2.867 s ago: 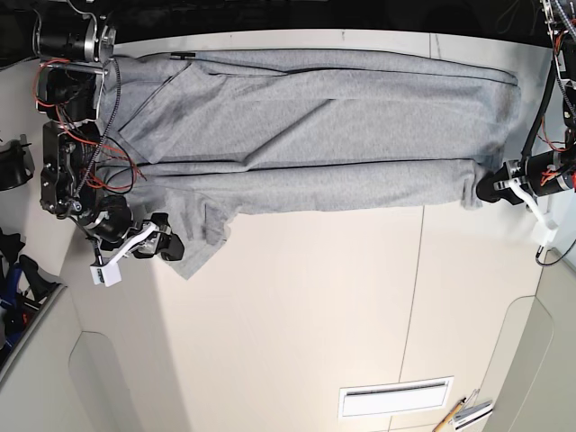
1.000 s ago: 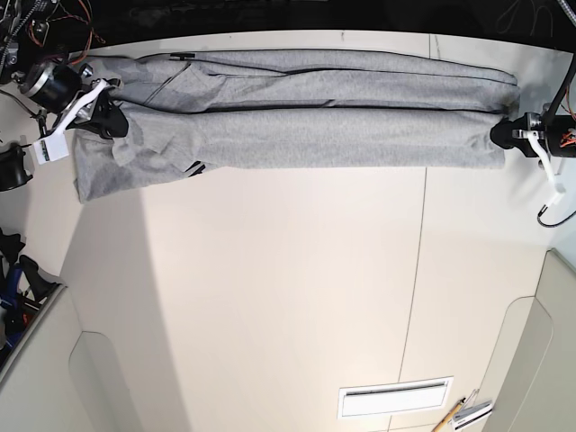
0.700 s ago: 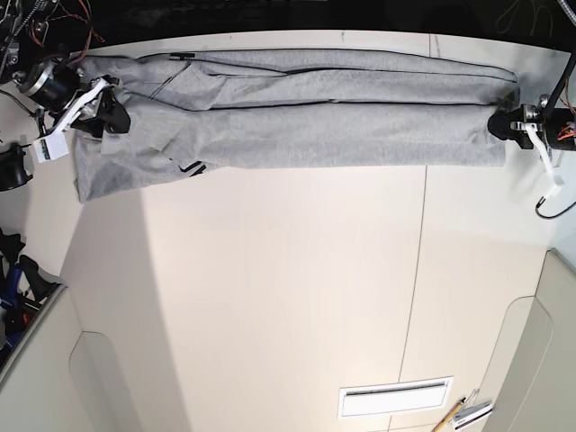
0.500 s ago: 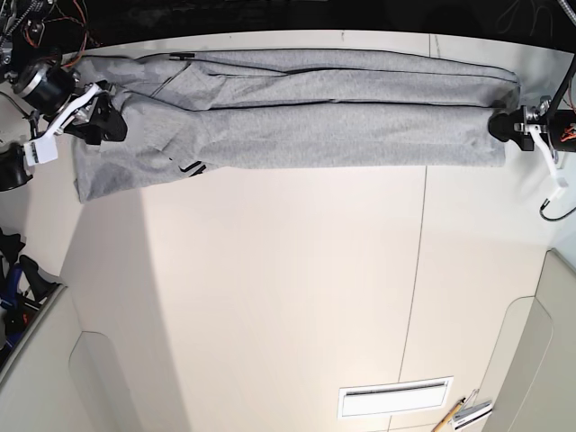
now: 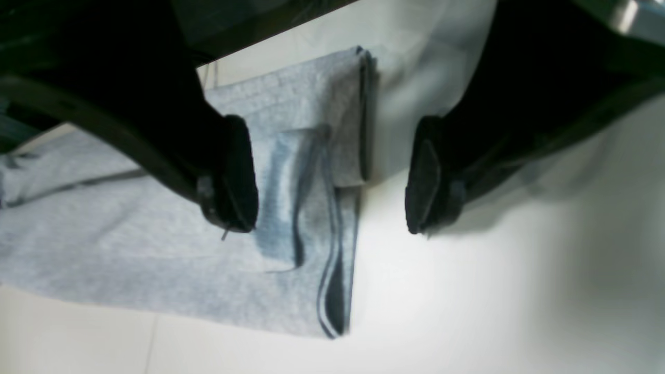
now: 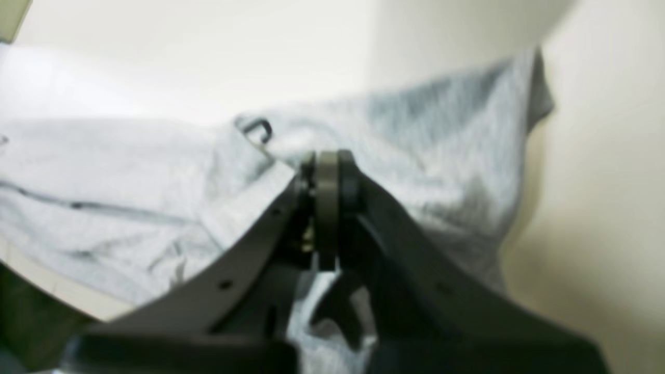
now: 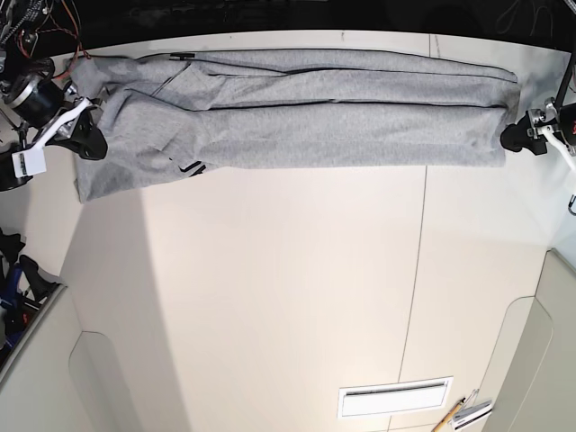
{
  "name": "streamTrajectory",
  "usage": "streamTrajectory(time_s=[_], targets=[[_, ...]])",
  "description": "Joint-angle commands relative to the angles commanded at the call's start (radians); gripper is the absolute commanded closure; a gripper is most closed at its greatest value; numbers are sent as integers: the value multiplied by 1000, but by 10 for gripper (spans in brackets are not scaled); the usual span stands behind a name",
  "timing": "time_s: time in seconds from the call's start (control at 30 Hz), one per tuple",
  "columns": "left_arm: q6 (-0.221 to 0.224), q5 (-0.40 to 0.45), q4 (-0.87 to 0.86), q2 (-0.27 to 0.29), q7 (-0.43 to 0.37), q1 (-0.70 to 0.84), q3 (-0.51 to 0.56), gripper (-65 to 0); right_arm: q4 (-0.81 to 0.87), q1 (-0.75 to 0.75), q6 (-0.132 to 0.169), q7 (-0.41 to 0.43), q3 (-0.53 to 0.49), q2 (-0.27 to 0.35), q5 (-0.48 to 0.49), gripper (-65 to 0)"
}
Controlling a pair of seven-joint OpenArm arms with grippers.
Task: Fold the T-shirt properly
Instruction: 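Lower the folded hem and open both grippers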
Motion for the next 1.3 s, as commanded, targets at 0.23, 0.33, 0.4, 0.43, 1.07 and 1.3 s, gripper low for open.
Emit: streamTrajectory(time_s=[0.23, 0.33, 0.4, 0.43, 1.07, 1.3], targets=[[0, 73, 0, 45, -5, 20, 0, -475, -172, 0, 5, 18, 0, 0, 4, 0], [0, 82, 0, 45, -28, 45, 0, -475, -189, 0, 10, 19, 0, 0, 4, 0], [0, 130, 0, 46, -68, 70, 0, -475, -189, 0, 10, 20, 0, 0, 8, 0], [0, 156, 0, 45, -94, 83, 0, -475, -189, 0, 10, 20, 0, 0, 16, 0], [0, 34, 1, 131, 1, 164, 0, -474, -189, 3, 10, 20, 0, 0, 31, 0], [0, 27, 1, 131, 26, 164, 0, -335, -189, 19, 9, 19, 0, 0, 34, 0]])
